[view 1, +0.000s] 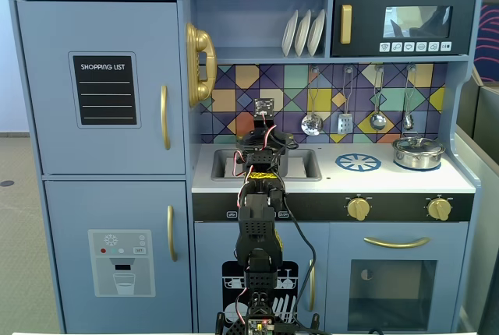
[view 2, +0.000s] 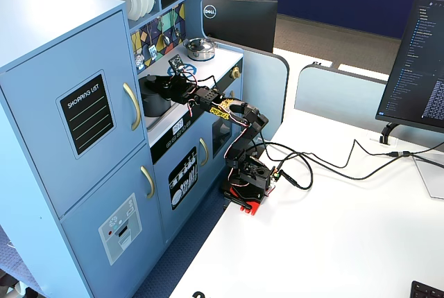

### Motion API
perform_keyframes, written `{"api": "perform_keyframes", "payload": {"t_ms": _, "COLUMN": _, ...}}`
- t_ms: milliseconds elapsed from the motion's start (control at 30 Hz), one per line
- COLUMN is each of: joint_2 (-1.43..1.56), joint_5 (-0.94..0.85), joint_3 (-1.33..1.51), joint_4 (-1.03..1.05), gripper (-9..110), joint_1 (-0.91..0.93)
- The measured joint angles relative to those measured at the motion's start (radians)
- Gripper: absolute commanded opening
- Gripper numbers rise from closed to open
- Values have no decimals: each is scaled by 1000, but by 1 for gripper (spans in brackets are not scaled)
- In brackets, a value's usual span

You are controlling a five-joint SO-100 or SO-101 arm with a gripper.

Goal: Take off the lid from the gray recipient and place it on the counter

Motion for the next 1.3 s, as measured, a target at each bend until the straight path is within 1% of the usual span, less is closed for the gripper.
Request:
{"api": "perform_keyframes", "payload": {"t_ms": 633, "joint_2": 6, "joint_5": -6, "joint_3": -81, "joint_4": -28, "gripper": 0, "joint_1": 9}}
{"api": "perform_keyframes", "payload": {"t_ms": 733, "joint_2": 8, "joint_5": -2, "joint_3": -83, "joint_4": -28, "gripper": 0, "joint_1": 55}}
{"api": "perform_keyframes", "payload": {"t_ms": 1167, "joint_2": 40, "joint_5": 66, "joint_3": -101, "joint_4": -28, "gripper": 0, "joint_1": 373}}
{"api": "perform_keyframes", "payload": {"t_ms": 1300, "joint_2": 43, "joint_5": 77, "joint_3": -54, "joint_4": -43, "gripper": 0, "joint_1": 465}}
